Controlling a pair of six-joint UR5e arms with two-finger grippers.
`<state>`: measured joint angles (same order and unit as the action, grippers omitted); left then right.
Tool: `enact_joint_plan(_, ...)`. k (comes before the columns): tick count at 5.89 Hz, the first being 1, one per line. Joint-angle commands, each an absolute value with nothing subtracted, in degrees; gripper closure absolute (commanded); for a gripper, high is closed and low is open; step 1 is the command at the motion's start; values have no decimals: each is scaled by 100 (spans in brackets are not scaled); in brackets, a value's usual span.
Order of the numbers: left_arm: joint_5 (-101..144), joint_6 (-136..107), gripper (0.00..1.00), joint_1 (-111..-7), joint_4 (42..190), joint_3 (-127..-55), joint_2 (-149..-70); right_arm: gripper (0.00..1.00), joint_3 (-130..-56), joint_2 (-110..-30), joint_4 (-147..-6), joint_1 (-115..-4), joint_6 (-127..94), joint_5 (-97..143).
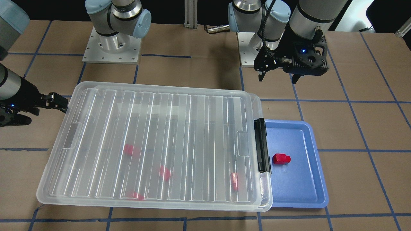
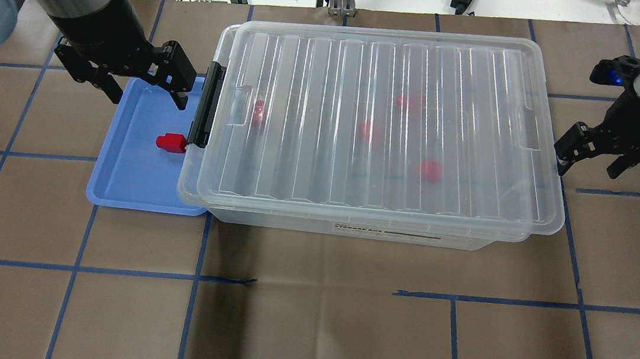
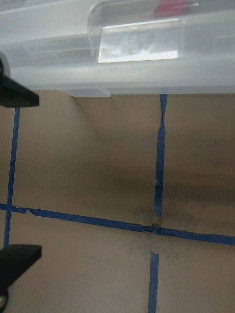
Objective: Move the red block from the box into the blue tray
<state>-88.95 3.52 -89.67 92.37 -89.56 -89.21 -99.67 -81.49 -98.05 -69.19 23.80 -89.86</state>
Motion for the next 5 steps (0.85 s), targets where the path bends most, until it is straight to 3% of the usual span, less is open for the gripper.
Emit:
enact_joint_plan(1,-8895,352,2,-8965,9237,-8956,-8921,0,-9514,-8148,-9626,-6917,2373,-9043)
enact_joint_plan(3,-8895,352,2,-8956,9237,-8956,-8921,0,-8312,-8217,-8244,-7013,1859,-8974)
enact_joint_plan(5,-8895,352,2,-8956,9237,-8956,-8921,0,-8086,-8453,-7919,-8098,526,-8965)
